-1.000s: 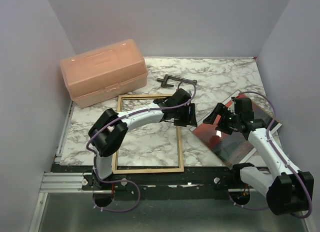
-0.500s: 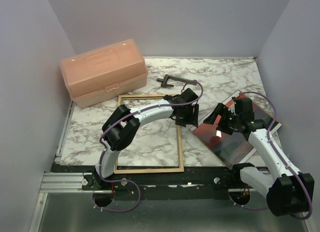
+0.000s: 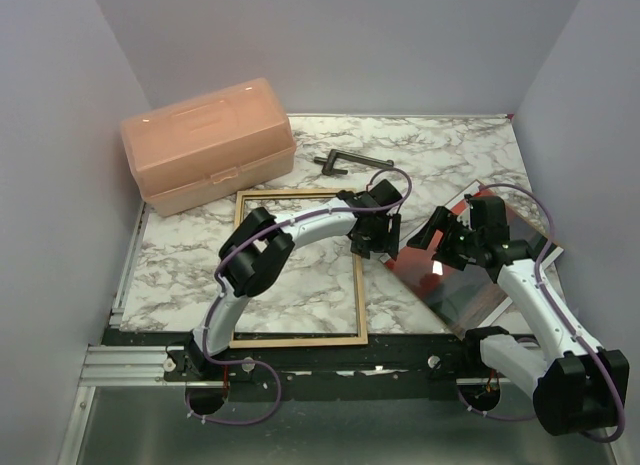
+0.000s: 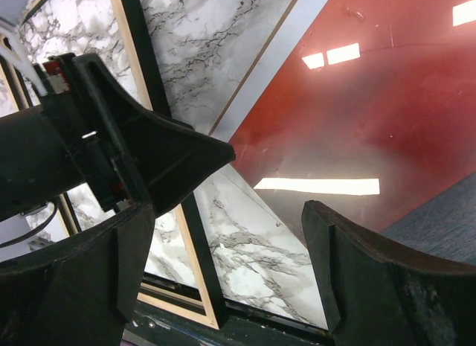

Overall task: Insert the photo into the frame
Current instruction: Pick up the photo frame item at the center of the board.

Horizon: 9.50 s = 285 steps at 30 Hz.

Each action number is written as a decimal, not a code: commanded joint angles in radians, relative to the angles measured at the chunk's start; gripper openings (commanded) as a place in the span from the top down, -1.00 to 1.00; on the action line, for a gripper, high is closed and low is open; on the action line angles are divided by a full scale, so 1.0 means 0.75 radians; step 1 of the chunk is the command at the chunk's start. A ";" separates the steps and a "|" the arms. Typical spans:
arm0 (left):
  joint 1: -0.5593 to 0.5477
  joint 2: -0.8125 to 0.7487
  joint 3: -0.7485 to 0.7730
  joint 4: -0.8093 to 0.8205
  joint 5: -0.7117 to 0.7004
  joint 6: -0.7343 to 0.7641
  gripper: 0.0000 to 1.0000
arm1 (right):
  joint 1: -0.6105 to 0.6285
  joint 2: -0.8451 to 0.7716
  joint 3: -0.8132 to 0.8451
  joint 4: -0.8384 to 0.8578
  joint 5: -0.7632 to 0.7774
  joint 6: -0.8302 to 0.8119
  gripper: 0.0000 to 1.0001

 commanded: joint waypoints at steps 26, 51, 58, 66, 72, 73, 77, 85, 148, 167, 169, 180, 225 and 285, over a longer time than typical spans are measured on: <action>-0.008 -0.241 -0.152 0.167 0.120 -0.019 -0.29 | -0.007 -0.024 0.000 -0.016 0.004 0.015 -0.76; 0.040 -0.170 -0.253 0.240 0.041 -0.081 -0.28 | -0.007 -0.074 0.045 -0.035 -0.022 0.059 -0.75; 0.035 -0.055 -0.178 0.213 0.075 -0.073 -0.29 | -0.007 -0.069 0.042 -0.036 -0.016 0.050 -0.75; 0.030 -0.001 -0.150 0.206 0.137 -0.070 -0.26 | -0.007 -0.059 0.051 -0.036 -0.016 0.046 -0.75; 0.030 -0.067 -0.237 0.344 0.257 -0.122 -0.16 | -0.008 -0.055 0.056 -0.034 -0.031 0.048 -0.75; 0.032 -0.077 -0.241 0.344 0.265 -0.124 -0.14 | -0.007 -0.056 0.057 -0.034 -0.037 0.050 -0.75; 0.034 -0.116 -0.247 0.319 0.270 -0.123 -0.10 | -0.007 -0.055 0.065 -0.033 -0.042 0.054 -0.75; 0.036 -0.164 -0.259 0.288 0.305 -0.107 -0.09 | -0.008 -0.048 0.084 -0.031 -0.045 0.054 -0.75; 0.038 0.051 -0.343 1.004 0.639 -0.332 0.21 | -0.009 -0.120 0.134 -0.044 -0.078 0.082 -0.75; 0.009 0.008 -0.357 1.017 0.629 -0.318 0.85 | -0.008 -0.121 0.181 -0.055 -0.101 0.075 -0.75; 0.011 -0.035 -0.380 0.990 0.592 -0.299 0.97 | -0.008 -0.119 0.188 -0.053 -0.108 0.075 -0.74; 0.119 -0.440 -0.774 1.018 0.398 -0.273 1.00 | -0.008 -0.096 0.202 -0.057 -0.158 0.031 -0.74; 0.415 -2.070 -1.742 -0.045 -0.177 -0.243 -0.68 | -0.008 0.167 -0.056 0.177 -0.279 -0.038 -0.74; 0.415 -1.792 -1.732 0.255 0.028 -0.154 -0.75 | 0.092 1.226 0.013 1.176 -1.012 0.184 0.14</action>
